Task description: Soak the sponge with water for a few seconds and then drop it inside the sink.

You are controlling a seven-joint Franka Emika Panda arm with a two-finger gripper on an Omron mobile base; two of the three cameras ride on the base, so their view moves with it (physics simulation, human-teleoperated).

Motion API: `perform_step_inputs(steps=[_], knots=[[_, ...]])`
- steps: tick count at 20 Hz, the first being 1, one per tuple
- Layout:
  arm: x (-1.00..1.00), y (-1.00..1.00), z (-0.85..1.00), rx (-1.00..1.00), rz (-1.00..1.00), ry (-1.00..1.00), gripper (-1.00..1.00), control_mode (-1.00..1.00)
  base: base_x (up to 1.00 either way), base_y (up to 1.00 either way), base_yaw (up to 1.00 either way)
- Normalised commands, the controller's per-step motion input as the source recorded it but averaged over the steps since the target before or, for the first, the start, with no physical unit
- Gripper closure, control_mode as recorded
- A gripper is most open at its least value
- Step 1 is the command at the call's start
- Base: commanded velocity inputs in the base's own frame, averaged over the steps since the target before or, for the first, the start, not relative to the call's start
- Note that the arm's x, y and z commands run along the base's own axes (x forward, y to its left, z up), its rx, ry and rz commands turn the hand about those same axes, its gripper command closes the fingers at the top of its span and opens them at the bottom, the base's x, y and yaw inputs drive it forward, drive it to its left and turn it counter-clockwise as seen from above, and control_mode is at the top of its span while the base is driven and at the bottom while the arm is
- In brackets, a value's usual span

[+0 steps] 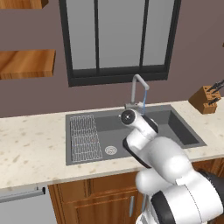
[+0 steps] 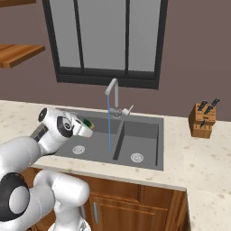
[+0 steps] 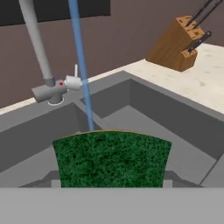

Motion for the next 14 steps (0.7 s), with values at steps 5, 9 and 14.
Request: perform_step_inputs(steps=[5,9,14], knots=[[0.44,-0.01,0.0,0.0,-0.16,0.0,1.0,-1.0,0.0,0.0,0.0],[0.23,0.0,0.0,0.0,-0.18,0.0,1.0,-1.0,0.0,0.0,0.0],[0.02,-0.05,0.0,0.0,-0.15,0.0,1.0,-1.0,0.0,0.0,0.0]])
